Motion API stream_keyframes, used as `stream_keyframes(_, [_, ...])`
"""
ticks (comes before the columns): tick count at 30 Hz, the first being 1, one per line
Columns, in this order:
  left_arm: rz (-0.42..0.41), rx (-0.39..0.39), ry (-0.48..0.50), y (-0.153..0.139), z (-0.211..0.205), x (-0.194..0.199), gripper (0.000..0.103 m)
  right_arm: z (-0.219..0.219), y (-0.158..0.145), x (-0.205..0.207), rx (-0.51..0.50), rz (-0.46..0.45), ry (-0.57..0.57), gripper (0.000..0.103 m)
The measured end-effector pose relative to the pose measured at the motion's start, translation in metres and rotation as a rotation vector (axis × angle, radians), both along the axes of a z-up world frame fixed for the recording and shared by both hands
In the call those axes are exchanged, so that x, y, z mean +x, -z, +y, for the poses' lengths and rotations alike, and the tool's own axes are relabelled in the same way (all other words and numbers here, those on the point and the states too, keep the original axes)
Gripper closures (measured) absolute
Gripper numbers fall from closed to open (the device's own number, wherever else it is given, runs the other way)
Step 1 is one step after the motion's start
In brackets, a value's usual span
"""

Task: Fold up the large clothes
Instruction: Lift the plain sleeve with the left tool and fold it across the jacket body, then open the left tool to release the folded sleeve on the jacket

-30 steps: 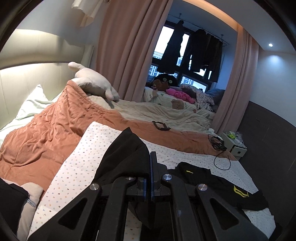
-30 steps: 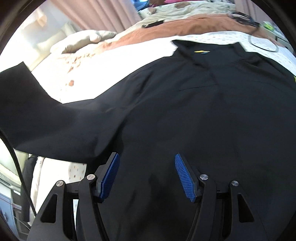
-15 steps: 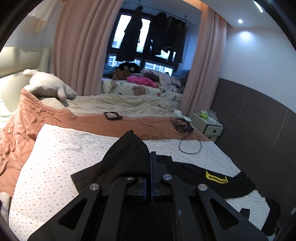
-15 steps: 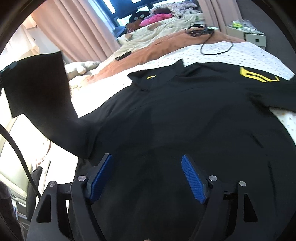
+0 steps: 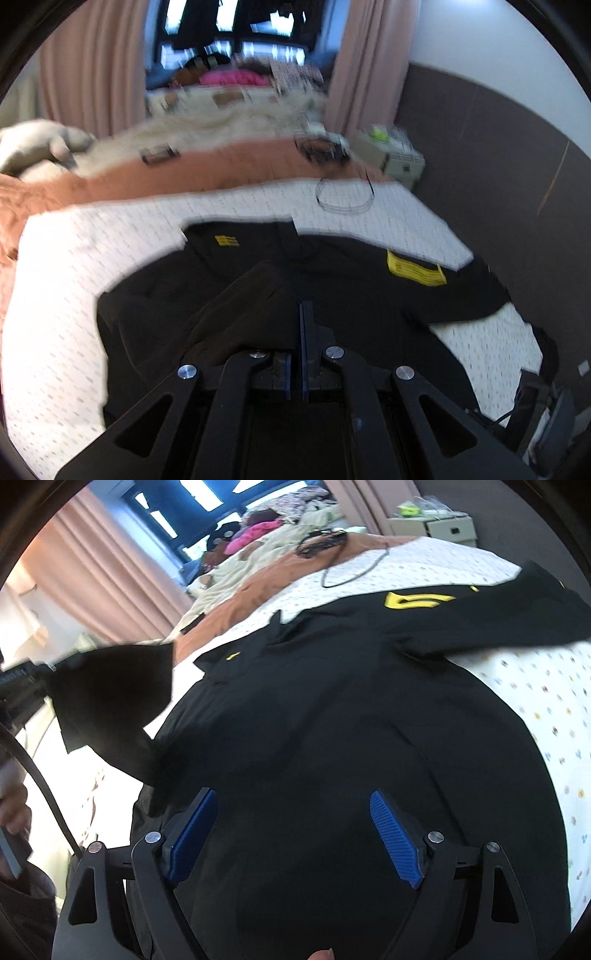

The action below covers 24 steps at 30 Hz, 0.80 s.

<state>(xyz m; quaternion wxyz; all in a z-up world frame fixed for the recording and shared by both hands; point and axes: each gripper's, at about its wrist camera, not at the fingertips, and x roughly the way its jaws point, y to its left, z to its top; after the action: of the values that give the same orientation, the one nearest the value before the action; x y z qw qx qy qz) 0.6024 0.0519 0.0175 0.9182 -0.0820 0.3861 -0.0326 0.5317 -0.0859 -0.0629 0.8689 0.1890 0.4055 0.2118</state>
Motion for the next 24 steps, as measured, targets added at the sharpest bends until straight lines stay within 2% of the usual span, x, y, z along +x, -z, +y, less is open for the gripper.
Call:
stream_keyframes(4, [0.093,-0.013,0.03,0.041,-0.02,0.009,0.098,-0.017,0.002,-0.011,0.009,0.014,0.015,0.019])
stream_keyframes(6, [0.138,-0.023,0.035,0.06,-0.026,0.009,0.094,-0.02,0.003,-0.013,0.01,0.02,0.021,0.019])
stream_keyframes(7, [0.162,-0.032,0.035,0.07,-0.027,0.008,0.084,-0.023,0.003,-0.013,0.012,0.022,0.024,0.019])
stream_keyframes(8, [0.177,-0.041,0.034,0.077,-0.027,0.007,0.059,-0.025,0.003,-0.013,0.016,0.024,0.027,0.019])
stream_keyframes(9, [0.19,-0.058,0.032,0.084,-0.026,0.005,0.041,-0.025,0.003,-0.014,0.018,0.026,0.031,0.019])
stream_keyframes(10, [0.192,-0.073,0.031,0.088,-0.026,0.004,0.011,-0.03,0.003,-0.016,0.022,0.027,0.033,0.019])
stream_keyframes(11, [0.185,-0.08,0.022,0.091,-0.024,-0.001,0.005,-0.029,0.003,-0.016,0.023,0.026,0.032,0.019])
stream_keyframes(13, [0.18,-0.076,-0.004,0.094,-0.018,-0.009,0.005,-0.028,0.003,-0.016,0.019,0.026,0.028,0.019])
stream_keyframes(19, [0.175,-0.152,-0.047,0.091,0.016,-0.047,0.005,-0.017,-0.003,-0.014,0.003,-0.002,-0.007,0.019])
stream_keyframes(24, [0.134,-0.144,-0.089,0.084,0.048,-0.085,0.005,0.002,-0.011,-0.011,-0.032,-0.029,-0.037,0.019])
